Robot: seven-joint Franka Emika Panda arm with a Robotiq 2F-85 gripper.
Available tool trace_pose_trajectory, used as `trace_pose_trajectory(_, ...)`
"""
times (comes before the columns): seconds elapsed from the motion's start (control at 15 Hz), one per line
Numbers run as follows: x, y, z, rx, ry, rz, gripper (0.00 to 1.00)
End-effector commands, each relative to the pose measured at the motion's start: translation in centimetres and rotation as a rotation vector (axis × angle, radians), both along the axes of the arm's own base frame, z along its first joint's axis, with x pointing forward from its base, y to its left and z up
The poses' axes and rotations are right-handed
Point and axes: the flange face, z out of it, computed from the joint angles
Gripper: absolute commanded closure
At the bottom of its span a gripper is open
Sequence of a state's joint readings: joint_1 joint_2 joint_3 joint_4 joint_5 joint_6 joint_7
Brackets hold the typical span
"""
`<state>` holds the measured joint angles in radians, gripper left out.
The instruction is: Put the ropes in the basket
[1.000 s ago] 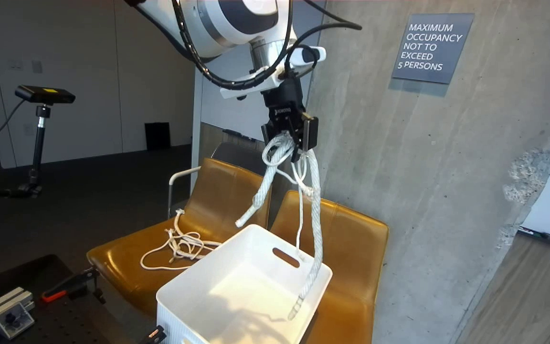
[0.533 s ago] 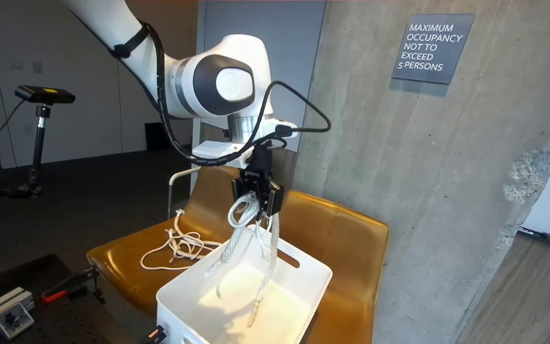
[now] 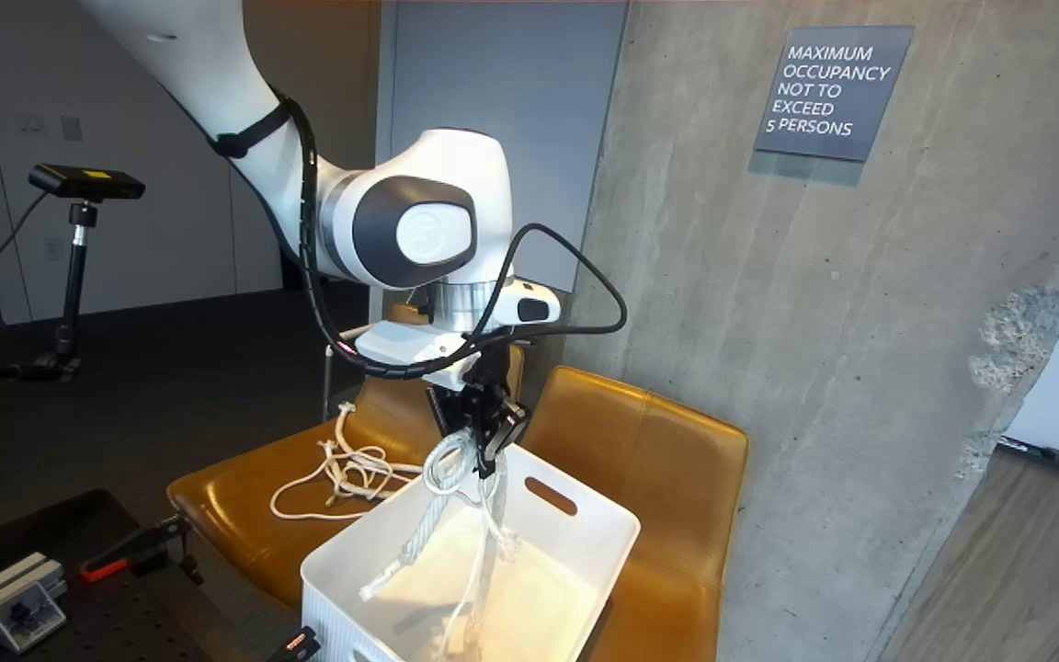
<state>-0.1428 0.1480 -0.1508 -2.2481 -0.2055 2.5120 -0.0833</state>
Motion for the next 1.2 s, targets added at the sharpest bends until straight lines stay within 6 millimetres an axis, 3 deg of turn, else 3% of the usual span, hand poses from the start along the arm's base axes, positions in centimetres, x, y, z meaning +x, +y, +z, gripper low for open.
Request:
trace_pose_trajectory(0.0,0.3,0.6,1.0,0.002,-0.034,0.036,0.53)
trace_pose_trajectory(0.2,0.9,3.7,2.8,-0.014,-0.072,0.087,0.31)
trace_pose_trajectory(0.33,1.6,7.4,3.3,-0.011,-0.091,0.144,0.16)
trace_pose_trajectory(0.47,2.2,12.5,3.1,0.003,-0.102,0.211,0.03)
trace_pose_trajectory(0.67,3.0,19.7,1.6,0.026,-0.107,0.302,0.00)
trace_pose_trajectory(0.87,3.3,25.7,-0.6,0.041,-0.124,0.386,0.00)
trace_pose_trajectory(1.13,5.3,30.2,-4.8,0.043,-0.132,0.485,0.00)
